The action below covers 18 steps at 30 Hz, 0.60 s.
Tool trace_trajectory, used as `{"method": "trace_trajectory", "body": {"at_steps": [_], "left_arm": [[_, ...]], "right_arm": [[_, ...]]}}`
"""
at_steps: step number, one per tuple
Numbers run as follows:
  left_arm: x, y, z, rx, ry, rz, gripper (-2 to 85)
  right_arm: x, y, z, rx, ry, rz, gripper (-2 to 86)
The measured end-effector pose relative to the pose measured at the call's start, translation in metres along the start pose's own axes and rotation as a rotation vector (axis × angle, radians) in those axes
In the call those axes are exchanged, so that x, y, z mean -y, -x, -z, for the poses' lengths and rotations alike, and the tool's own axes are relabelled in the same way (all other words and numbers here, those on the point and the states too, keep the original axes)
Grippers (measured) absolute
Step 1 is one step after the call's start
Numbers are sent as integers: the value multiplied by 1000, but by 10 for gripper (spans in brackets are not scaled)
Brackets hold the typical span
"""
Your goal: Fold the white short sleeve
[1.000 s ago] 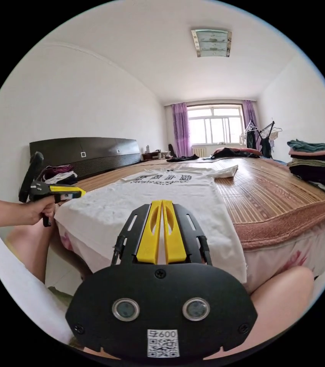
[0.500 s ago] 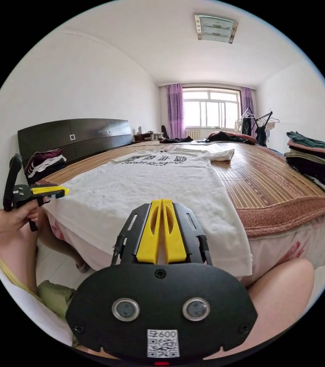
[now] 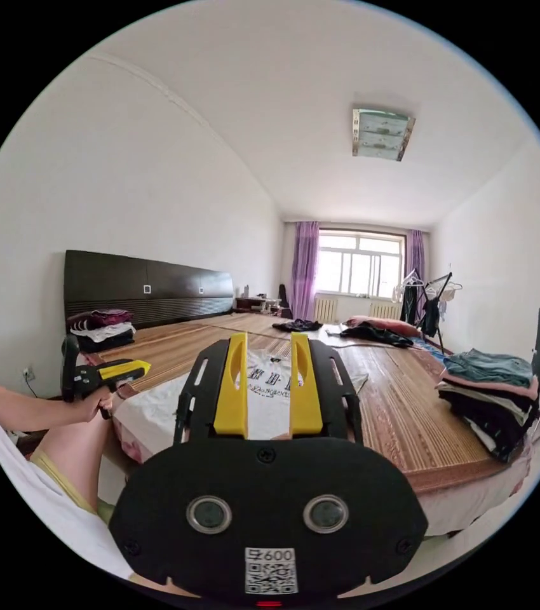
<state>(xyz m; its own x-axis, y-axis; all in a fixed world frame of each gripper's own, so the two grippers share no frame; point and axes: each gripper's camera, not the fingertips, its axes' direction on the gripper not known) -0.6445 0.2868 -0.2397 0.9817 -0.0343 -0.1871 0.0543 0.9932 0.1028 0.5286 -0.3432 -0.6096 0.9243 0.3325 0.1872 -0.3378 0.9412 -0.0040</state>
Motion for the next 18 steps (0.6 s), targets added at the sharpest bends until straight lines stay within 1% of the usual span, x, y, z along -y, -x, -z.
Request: {"method": "trace_trajectory", "body": {"at_steps": [2, 3, 9, 12, 14, 18], "left_arm": [[14, 13, -13, -38, 17, 31, 10], [17, 15, -16, -39, 21, 28, 9], [20, 12, -69, -70, 100, -81, 6], [5, 3, -100, -30, 153, -161, 5], [-6, 2, -122, 7, 180, -206, 4], [-16, 16, -153, -48, 269, -238, 3]], "right_arm": [[28, 0, 13, -53, -94, 6, 72], [33, -1, 13, -62, -106, 1, 72], [55, -8, -4, -65, -94, -102, 72], [51, -14, -26, -34, -2, -143, 73], [45, -25, -50, -8, 98, -173, 76], [41, -50, -99, 13, 240, -247, 79]]}}
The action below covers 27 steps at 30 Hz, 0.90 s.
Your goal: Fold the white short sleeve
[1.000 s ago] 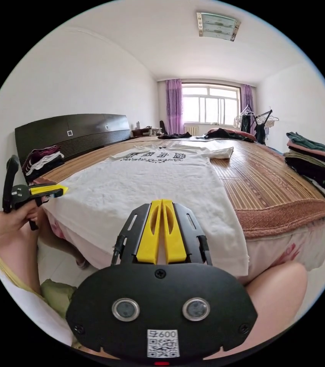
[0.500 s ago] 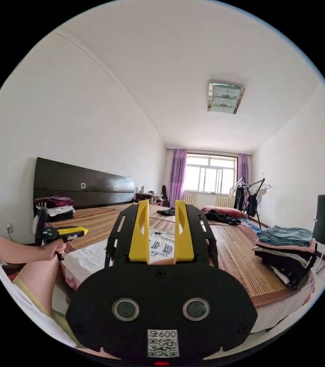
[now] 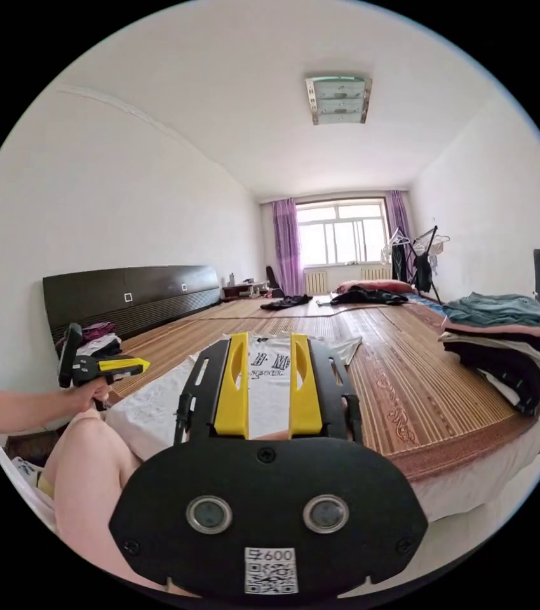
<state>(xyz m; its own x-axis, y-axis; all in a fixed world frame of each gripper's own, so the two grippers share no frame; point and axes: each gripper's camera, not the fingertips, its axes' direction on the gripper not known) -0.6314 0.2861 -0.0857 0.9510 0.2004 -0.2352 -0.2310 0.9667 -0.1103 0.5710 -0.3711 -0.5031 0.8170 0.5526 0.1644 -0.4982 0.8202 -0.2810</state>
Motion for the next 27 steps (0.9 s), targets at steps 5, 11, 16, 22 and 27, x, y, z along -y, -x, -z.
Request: {"method": "trace_trajectory", "body": {"at_steps": [5, 11, 16, 22, 27], "left_arm": [[-11, 24, -53, 9, 47, -82, 3], [0, 56, -137, -34, 100, 4, 3], [40, 55, -183, -137, 74, 50, 7], [102, 32, -231, -365, -37, 121, 52], [141, 12, -285, -415, 9, 32, 100]], "right_arm": [[47, -33, -84, 17, 216, -92, 88], [104, -60, -131, 9, 255, -165, 93], [154, -70, -138, -55, 100, -169, 98], [242, -89, -149, -192, -159, -140, 94], [315, -132, -159, -463, -306, -43, 79]]}}
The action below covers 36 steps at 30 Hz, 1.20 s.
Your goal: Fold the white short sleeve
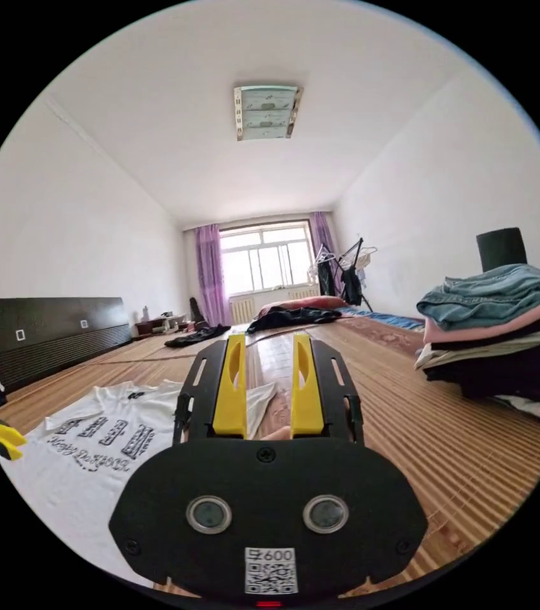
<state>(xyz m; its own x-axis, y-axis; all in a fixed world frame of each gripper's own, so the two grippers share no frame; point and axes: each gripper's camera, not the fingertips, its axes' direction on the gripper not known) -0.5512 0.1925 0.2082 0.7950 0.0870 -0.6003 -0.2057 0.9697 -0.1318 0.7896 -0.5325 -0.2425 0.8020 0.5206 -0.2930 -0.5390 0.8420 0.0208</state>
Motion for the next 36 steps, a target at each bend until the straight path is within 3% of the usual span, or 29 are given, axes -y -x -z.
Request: {"method": "trace_trajectory", "body": {"at_steps": [1, 4, 7, 11, 13, 16, 20, 24, 27, 31, 36], "left_arm": [[10, 4, -15, 22, 13, -24, 105], [51, 19, -63, 15, 25, -45, 113], [123, 28, -133, -28, 41, -100, 120], [259, 9, -253, -47, 94, -244, 124], [313, 4, -302, -71, 140, -243, 121], [384, 5, -357, -128, 172, -173, 108], [432, 16, -414, -63, 337, -151, 118], [440, 47, -410, -73, 251, -164, 95], [458, 89, -398, -48, 225, -64, 53], [487, 181, -353, -224, 60, 170, 29], [505, 292, -273, -386, -85, 312, 21]], "right_arm": [[7, -15, -13, -13, 4, -3, 72], [21, -82, -14, 117, 18, -332, 40], [17, -117, 16, 272, -226, -480, 12], [83, -64, 10, 287, -96, -207, 32], [100, -46, 20, 283, -122, -124, 49], [120, -46, 36, 293, -204, -135, 54], [151, -66, 33, 336, -191, -274, 50], [176, -82, 25, 380, -154, -382, 45], [196, -86, 21, 417, -137, -412, 39], [223, -87, 22, 422, -152, -416, 29], [248, -92, 19, 420, -161, -441, 15]]}}
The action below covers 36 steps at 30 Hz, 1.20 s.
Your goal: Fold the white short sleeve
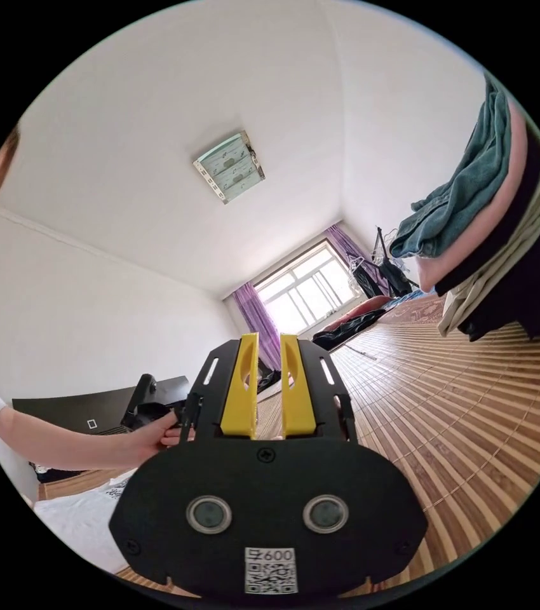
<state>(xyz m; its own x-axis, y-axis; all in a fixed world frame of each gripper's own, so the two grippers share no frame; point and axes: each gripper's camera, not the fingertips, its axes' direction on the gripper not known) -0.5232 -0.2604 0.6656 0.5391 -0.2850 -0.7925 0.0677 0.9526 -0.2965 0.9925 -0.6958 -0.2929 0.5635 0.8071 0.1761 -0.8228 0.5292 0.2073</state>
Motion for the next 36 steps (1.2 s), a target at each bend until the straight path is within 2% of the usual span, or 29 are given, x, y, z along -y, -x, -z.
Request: {"method": "trace_trajectory", "body": {"at_steps": [5, 10, 16, 19, 22, 27, 31, 33, 36], "left_arm": [[23, 82, 109, -75, -101, 197, 19], [34, 140, 160, -210, -117, 377, 19], [52, 170, 216, -248, -182, 429, 19], [66, 180, 221, -248, -149, 439, 19], [79, 188, 218, -217, -99, 475, 21], [83, 186, 215, -188, -119, 514, 35], [81, 180, 213, -127, -55, 569, 89], [83, 161, 220, -39, -71, 479, 100], [96, 92, 208, 210, 27, 188, 109]], "right_arm": [[22, 4, -7, 2, -16, -5, 5], [38, 4, -16, 10, -14, -9, 3], [51, -1, -26, 12, -15, -14, 3], [54, -5, -30, 13, -16, -11, 2], [56, -10, -35, 15, -17, -8, 1], [54, -18, -42, 18, -18, 1, 0], [48, -29, -47, 19, -19, 0, 0], [44, -33, -50, 17, -19, 2, 0], [35, -41, -54, 16, -18, 7, -1]]}}
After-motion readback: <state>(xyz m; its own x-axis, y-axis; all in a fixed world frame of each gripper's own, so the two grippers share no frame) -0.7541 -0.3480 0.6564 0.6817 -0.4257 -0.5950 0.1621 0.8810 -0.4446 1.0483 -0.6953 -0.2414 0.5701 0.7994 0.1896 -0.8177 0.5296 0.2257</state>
